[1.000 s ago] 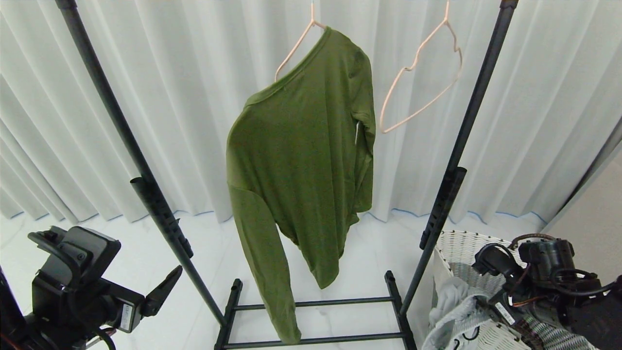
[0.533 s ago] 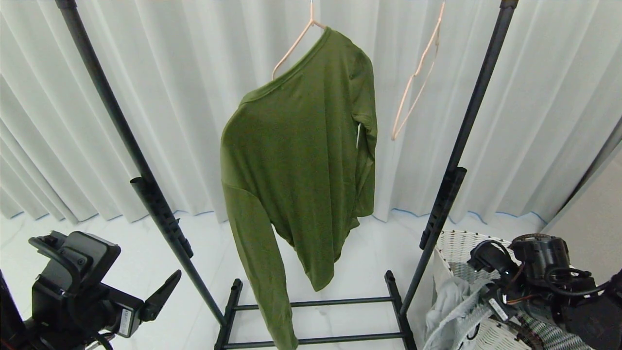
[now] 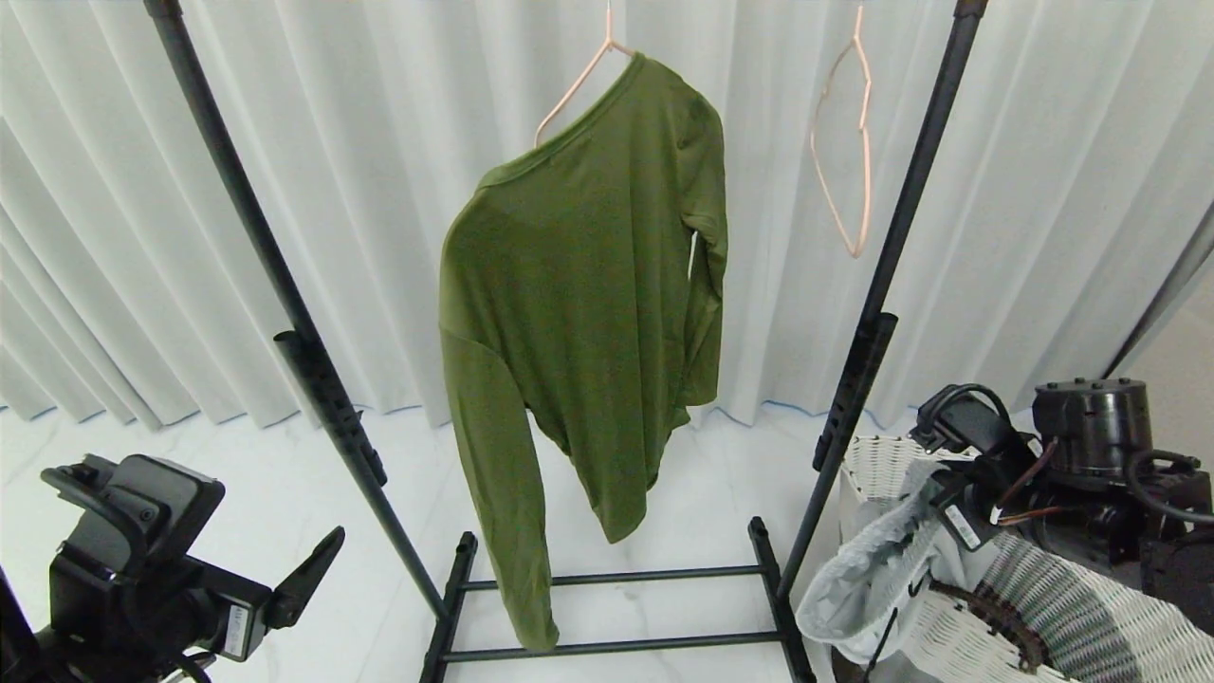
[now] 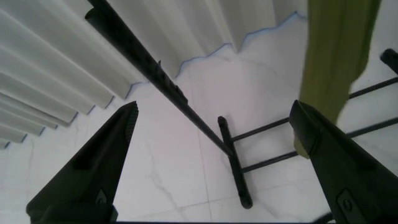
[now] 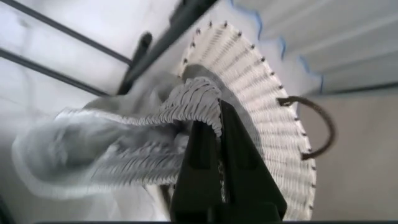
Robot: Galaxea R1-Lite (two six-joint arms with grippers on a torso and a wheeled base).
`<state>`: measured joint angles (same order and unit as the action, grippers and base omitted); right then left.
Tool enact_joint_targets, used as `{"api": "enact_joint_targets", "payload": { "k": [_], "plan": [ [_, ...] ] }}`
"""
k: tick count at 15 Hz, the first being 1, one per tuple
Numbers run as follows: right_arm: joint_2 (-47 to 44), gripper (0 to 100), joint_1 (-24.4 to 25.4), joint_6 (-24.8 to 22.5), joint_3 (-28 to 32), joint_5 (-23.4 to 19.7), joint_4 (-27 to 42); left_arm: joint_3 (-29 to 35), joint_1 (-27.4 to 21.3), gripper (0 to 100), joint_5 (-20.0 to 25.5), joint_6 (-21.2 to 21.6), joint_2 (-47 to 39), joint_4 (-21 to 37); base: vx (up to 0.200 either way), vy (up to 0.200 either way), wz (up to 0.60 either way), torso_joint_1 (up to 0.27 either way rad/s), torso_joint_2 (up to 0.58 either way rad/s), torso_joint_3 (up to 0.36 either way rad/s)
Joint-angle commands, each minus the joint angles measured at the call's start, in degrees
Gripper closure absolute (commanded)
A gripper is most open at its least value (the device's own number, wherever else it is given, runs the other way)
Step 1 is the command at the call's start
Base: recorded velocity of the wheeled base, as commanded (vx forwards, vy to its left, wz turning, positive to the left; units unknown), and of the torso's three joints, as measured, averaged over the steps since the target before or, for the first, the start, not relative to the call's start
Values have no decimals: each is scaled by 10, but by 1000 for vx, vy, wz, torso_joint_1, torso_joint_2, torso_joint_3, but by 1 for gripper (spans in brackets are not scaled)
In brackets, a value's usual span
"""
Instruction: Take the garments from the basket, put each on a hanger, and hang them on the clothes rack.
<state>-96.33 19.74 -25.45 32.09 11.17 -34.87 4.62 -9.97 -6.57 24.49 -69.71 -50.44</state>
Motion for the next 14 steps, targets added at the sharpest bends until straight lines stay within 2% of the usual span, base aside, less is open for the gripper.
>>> {"api": "enact_joint_targets", "payload": {
  "k": [1,4,6,11,12,14],
  "plan": [
    [74,100,37,0,28,1,38,-7,0,0,0,0,14,0,-200,0,0,2,7,2],
    [107,100,70,0,59,1,94,-15,0,0,0,2,35,1,-200,0,0,2,1,2],
    [118,100,89,0,90,1,124,-14,0,0,5,21,49,0,-200,0,0,5,2,2],
    [120,100,162,8,210,1,203,-6,-10,0,104,29,63,0,0,0,0,0,0,0],
    [118,100,184,24,240,1,226,21,-28,0,134,19,63,1,0,0,0,0,0,0],
    [115,100,215,55,281,1,249,102,-92,0,140,-52,35,2,0,0,0,0,0,0]
  ]
}}
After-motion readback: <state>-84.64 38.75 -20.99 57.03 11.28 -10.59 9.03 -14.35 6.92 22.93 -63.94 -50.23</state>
